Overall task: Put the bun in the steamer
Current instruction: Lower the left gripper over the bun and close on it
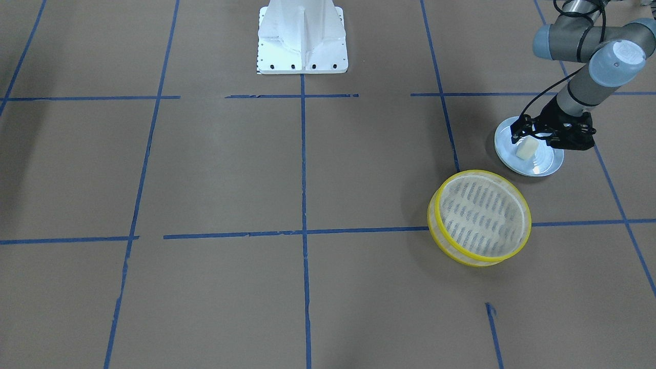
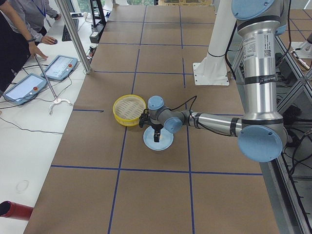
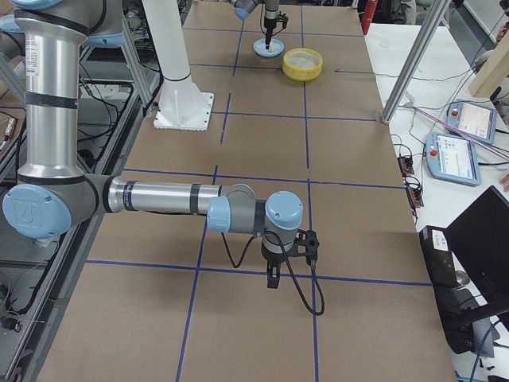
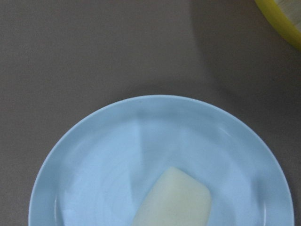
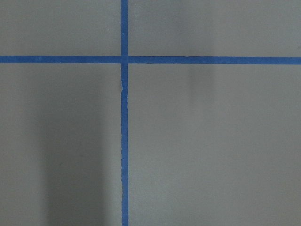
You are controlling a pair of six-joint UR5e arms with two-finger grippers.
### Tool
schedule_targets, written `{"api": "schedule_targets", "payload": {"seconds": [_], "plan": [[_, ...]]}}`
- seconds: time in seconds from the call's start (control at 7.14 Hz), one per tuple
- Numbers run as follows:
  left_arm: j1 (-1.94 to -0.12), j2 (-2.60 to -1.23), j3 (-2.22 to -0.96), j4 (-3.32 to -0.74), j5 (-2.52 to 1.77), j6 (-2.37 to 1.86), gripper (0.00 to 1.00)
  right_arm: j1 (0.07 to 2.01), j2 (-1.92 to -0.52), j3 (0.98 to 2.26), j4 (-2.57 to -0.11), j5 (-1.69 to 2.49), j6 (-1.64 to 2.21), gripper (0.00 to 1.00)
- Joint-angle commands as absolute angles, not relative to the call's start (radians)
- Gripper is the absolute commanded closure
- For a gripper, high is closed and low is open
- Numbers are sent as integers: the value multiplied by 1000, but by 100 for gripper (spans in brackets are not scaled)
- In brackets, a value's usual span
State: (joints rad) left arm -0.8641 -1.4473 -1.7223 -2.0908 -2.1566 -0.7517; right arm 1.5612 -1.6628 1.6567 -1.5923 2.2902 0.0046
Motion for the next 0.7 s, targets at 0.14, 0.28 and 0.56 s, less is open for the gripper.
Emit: {"api": "schedule_targets", "payload": {"seconds": [0.14,0.28,0.56], "plan": [[-864,-1474,-1703,-2091,-2157,-752,1,1560,-1663,1657,-1592,2290,5,0],[-864,-1474,-1703,-2092,-2157,-749,4,1560,-1663,1657,-1592,2290,5,0],[-865,-1470,-1704,-2091,-2157,-747,4,1560,-1663,1657,-1592,2290,5,0]]}}
